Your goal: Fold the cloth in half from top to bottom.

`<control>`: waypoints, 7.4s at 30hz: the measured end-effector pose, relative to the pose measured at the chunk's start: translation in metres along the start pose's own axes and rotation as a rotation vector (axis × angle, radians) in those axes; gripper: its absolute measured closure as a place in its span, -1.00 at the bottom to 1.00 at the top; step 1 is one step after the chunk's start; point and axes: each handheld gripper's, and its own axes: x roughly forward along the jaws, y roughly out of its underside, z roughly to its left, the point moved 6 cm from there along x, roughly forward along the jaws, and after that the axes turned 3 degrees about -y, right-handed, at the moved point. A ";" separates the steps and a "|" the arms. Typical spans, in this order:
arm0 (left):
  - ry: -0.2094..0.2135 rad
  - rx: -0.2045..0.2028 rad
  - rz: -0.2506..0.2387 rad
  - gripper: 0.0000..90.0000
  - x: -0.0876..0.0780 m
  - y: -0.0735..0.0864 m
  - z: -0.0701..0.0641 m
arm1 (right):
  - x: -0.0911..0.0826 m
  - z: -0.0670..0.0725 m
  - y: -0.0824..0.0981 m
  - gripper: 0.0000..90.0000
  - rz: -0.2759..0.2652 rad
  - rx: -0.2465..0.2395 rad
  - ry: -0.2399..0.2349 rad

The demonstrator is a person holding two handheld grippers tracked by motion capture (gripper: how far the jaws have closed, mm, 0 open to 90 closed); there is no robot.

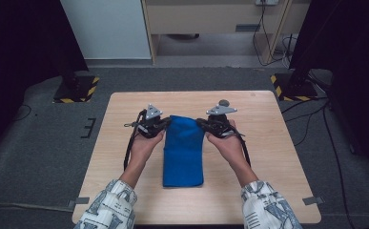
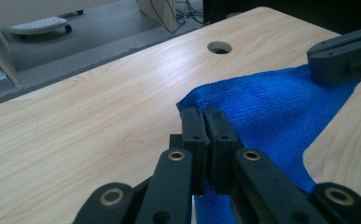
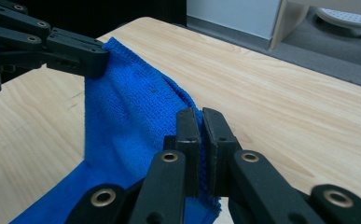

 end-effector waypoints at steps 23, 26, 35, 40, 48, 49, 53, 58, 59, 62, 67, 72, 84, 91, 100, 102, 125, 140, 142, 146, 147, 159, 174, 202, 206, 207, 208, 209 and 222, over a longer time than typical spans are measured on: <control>0.048 0.029 -0.018 0.94 -0.029 0.026 -0.023 | -0.026 0.027 0.031 0.91 -0.007 -0.018 -0.064; 0.048 0.039 -0.018 0.93 -0.032 0.028 -0.025 | -0.028 0.030 0.034 0.91 -0.006 -0.021 -0.071; 0.050 0.031 -0.025 0.93 -0.041 0.035 -0.024 | -0.030 0.040 0.036 0.91 -0.005 -0.030 -0.091; 0.062 0.021 -0.017 0.93 -0.042 0.044 -0.026 | -0.026 0.043 0.045 0.90 0.021 -0.036 -0.101; 0.074 0.021 -0.015 0.93 -0.043 0.055 -0.030 | -0.025 0.044 0.052 0.90 0.033 -0.047 -0.114; 0.075 0.020 -0.015 0.93 -0.044 0.056 -0.029 | -0.025 0.045 0.053 0.90 0.031 -0.043 -0.118; 0.077 0.017 -0.022 0.92 -0.047 0.057 -0.029 | -0.024 0.049 0.058 0.90 0.036 -0.046 -0.129; 0.083 0.020 -0.006 0.90 -0.049 0.064 -0.030 | -0.023 0.052 0.063 0.90 0.035 -0.050 -0.138; 0.086 0.017 -0.002 0.90 -0.049 0.066 -0.031 | -0.023 0.052 0.063 0.90 0.034 -0.046 -0.140; 0.091 0.012 0.010 0.89 -0.050 0.071 -0.031 | -0.023 0.054 0.067 0.89 0.040 -0.040 -0.148; 0.094 -0.008 0.016 0.86 -0.050 0.072 -0.032 | -0.021 0.056 0.071 0.90 0.047 -0.042 -0.158; 0.086 -0.012 0.031 0.55 -0.056 0.080 -0.036 | -0.021 0.054 0.075 0.91 0.056 -0.041 -0.158; 0.080 -0.090 -0.034 0.05 -0.066 0.078 -0.029 | -0.017 0.061 0.079 0.91 0.070 -0.045 -0.175; 0.031 -0.128 -0.021 0.03 -0.060 0.085 -0.015 | -0.020 0.067 0.081 0.91 0.065 -0.043 -0.194; 0.028 -0.085 0.010 -0.01 -0.047 0.093 -0.020 | -0.027 0.074 0.098 0.88 0.084 -0.044 -0.224; 0.028 -0.078 0.021 -0.01 -0.044 0.096 -0.021 | -0.029 0.075 0.103 0.86 0.092 -0.041 -0.232; 0.051 -0.026 0.085 -0.06 -0.040 0.109 -0.041 | -0.044 0.085 0.122 0.42 0.130 -0.039 -0.266; 0.058 0.012 0.120 -0.08 -0.035 0.114 -0.047 | -0.034 0.094 0.115 0.24 0.117 -0.035 -0.263; 0.059 0.009 0.117 -0.08 -0.035 0.114 -0.047 | -0.031 0.098 0.116 0.19 0.126 -0.044 -0.263; 0.059 0.009 0.111 -0.08 -0.036 0.113 -0.048 | -0.024 0.105 0.118 0.15 0.140 -0.077 -0.248; 0.059 0.009 0.113 -0.08 -0.036 0.113 -0.048 | -0.022 0.105 0.118 0.16 0.141 -0.083 -0.241; 0.057 0.011 0.108 -0.08 -0.037 0.112 -0.047 | -0.022 0.111 0.117 0.97 0.137 -0.124 -0.263; 0.055 0.073 0.204 -0.17 -0.031 0.128 -0.043 | -0.028 0.111 0.121 0.22 0.139 -0.087 -0.296; 0.003 -0.036 0.104 -0.80 -0.042 0.109 -0.019 | -0.039 0.048 0.110 -0.68 0.095 -0.051 -0.047; -0.010 -0.056 0.109 -0.81 -0.044 0.112 -0.009 | -0.046 0.036 0.108 -0.74 0.081 -0.034 -0.033; -0.013 -0.059 0.111 -0.81 -0.044 0.113 -0.007 | -0.048 0.033 0.108 -0.75 0.077 -0.030 -0.028; -0.013 -0.059 0.111 -0.81 -0.044 0.113 -0.007 | -0.048 0.033 0.108 -0.75 0.077 -0.030 -0.028; -0.013 -0.069 0.112 -0.81 -0.045 0.114 -0.004 | -0.049 0.031 0.108 -0.77 0.074 -0.025 -0.026; -0.035 -0.048 0.145 -0.81 -0.047 0.119 0.006 | -0.064 0.002 0.112 -0.80 0.080 0.008 0.020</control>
